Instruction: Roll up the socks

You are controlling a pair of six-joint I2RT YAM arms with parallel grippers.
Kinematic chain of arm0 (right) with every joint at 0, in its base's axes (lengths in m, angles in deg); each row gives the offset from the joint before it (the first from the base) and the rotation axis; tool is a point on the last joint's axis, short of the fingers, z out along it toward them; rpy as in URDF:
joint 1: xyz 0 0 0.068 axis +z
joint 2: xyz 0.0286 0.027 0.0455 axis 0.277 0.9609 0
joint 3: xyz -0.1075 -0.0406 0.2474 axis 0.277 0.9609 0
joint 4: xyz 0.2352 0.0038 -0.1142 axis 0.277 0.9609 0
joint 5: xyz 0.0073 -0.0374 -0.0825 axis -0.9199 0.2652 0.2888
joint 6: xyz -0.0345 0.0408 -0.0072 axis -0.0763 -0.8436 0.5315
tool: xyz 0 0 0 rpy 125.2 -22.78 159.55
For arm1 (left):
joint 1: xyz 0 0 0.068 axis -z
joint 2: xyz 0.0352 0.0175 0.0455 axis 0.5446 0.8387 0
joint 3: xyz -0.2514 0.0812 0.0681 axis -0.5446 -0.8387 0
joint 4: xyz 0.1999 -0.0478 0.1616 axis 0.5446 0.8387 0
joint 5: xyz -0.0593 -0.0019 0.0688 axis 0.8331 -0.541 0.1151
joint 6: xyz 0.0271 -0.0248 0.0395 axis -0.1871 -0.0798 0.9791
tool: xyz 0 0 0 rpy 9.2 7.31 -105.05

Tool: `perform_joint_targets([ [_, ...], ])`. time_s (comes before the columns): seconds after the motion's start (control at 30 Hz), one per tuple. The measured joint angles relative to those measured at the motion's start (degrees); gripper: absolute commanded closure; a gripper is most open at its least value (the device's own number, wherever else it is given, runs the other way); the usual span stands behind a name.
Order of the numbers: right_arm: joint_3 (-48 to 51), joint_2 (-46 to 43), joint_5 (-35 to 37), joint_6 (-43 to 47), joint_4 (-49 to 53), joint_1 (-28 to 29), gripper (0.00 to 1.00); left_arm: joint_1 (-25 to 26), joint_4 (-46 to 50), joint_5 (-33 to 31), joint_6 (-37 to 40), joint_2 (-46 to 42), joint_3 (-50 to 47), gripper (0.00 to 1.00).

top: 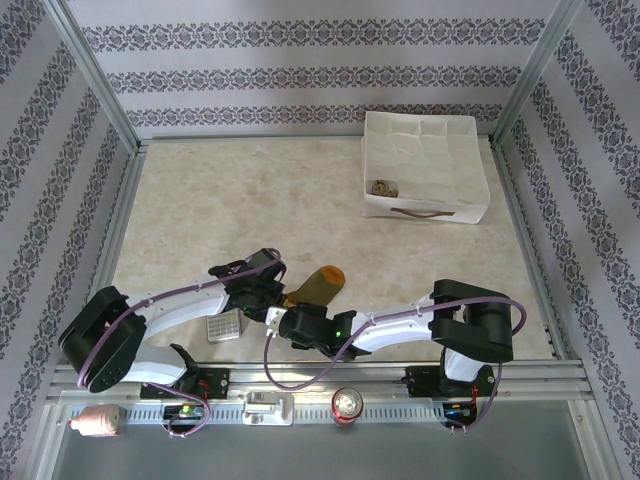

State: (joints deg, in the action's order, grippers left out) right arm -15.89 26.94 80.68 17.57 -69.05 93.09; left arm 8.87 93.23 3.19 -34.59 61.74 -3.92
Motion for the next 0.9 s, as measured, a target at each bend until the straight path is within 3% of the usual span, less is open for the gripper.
perform_joint_targets([
  [0.07,1.3,-0.8,-2.4,-2.3,-2.0,-0.7,1.0,-0.4,0.7,-1.1,0.5,-2.3,0.0,0.3],
  [0.2,7.8,-4.4,-8.2,-7.1,-8.2,-4.3,1.0,-1.9,2.0,-2.1,2.2,-7.3,0.0,0.25],
  [0.57,24.9,-8.6,-28.6,-20.7,-35.7,-16.0,1.0,-3.3,0.0,-1.1,10.6,-6.6,0.0,0.29],
  [0.77,28.4,-6.7,-31.5,-26.8,-44.4,-17.6,1.0,-2.3,-2.6,0.6,15.0,-1.9,0.9,0.44],
  [0.9,30.1,-4.8,-32.2,-30.3,-49.8,-18.4,1.0,-1.1,-2.6,0.5,17.3,-1.0,2.8,0.47],
])
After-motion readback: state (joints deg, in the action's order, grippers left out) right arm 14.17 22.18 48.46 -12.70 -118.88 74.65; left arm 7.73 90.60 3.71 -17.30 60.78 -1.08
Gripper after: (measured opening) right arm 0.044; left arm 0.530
